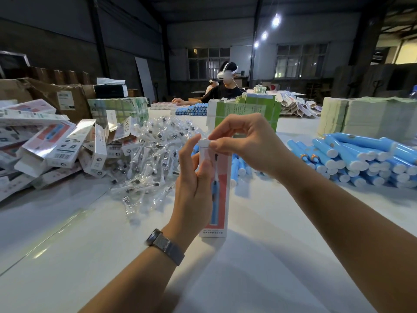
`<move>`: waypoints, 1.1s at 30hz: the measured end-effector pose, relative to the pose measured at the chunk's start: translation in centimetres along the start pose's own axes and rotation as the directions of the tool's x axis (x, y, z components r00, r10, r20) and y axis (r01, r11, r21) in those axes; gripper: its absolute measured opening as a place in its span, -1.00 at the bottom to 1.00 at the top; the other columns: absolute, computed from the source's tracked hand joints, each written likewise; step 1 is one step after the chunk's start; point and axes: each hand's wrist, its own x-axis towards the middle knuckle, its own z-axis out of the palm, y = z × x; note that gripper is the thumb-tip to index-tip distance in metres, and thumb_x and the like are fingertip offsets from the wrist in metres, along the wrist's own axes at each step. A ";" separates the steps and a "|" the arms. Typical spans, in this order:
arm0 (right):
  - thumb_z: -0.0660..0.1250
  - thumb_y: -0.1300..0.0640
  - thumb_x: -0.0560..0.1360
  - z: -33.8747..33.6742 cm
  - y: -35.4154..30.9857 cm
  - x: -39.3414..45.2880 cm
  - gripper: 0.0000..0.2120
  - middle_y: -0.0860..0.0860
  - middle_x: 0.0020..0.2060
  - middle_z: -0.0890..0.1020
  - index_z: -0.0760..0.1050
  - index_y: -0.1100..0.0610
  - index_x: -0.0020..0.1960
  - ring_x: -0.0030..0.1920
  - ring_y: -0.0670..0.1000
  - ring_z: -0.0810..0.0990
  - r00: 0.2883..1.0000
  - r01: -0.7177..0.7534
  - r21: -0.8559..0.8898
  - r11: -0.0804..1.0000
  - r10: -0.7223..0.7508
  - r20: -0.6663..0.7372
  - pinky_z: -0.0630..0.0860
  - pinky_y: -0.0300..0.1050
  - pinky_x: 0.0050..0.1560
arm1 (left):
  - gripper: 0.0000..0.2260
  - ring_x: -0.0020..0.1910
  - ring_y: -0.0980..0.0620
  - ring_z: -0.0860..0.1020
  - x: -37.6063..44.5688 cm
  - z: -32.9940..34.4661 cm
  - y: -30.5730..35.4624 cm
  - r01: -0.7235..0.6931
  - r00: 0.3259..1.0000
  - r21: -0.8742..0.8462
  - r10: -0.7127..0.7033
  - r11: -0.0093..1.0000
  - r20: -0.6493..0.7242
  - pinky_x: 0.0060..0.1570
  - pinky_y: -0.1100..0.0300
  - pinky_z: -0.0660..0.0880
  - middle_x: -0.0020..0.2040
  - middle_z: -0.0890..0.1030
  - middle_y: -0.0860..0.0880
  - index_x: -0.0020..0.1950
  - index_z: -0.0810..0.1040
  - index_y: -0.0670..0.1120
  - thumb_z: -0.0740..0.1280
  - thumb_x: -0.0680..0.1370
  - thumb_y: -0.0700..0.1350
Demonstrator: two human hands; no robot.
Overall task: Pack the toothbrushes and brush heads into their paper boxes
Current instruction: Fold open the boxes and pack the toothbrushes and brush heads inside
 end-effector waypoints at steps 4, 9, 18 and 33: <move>0.47 0.30 0.44 -0.3 -0.1 0.0 -0.85 -0.05 -0.34 0.67 0.65 0.07 -0.21 -0.25 -0.04 0.62 1.000 -0.009 0.041 0.999 0.009 0.007 0.61 -0.02 -0.13 | -0.65 -0.11 -0.21 0.60 0.0 -0.1 0.1 -0.016 1.000 0.019 0.015 1.000 0.022 -0.12 -0.29 0.55 0.03 0.58 -0.10 0.47 0.17 0.24 0.06 0.69 0.00; 0.46 0.27 0.41 -0.7 -0.6 0.1 -0.85 -0.04 -0.37 0.65 0.64 0.04 -0.23 -0.31 -0.06 0.59 1.000 0.001 0.019 1.000 -0.001 0.014 0.59 -0.04 -0.24 | -0.63 -0.16 -0.09 0.60 0.1 -0.2 0.0 -0.037 0.998 0.046 0.035 0.998 0.048 -0.14 -0.17 0.58 -0.01 0.59 -0.04 0.47 0.18 0.34 0.06 0.69 0.00; 0.45 0.30 0.47 -1.7 -0.6 -0.3 -0.81 -0.12 -0.32 0.62 0.65 0.03 -0.22 -0.22 -0.03 0.62 0.996 0.005 0.055 0.998 -0.010 0.084 0.59 0.05 -0.15 | -0.60 -0.12 -0.09 0.63 0.0 -0.3 0.2 -0.067 0.993 0.054 0.062 0.996 0.102 -0.13 -0.13 0.60 0.05 0.62 0.11 0.45 0.13 0.45 0.05 0.70 0.03; 0.43 0.36 0.47 -1.9 -0.8 -0.1 -0.85 -0.19 -0.32 0.61 0.62 0.14 -0.18 -0.24 -0.12 0.59 0.992 0.087 -0.098 0.991 -0.077 0.100 0.57 -0.19 -0.14 | -0.61 -0.21 -0.14 0.59 0.2 -0.4 0.6 0.002 0.994 0.012 -0.004 1.000 0.105 -0.16 -0.24 0.56 -0.09 0.59 0.02 0.40 0.21 0.46 0.08 0.69 -0.01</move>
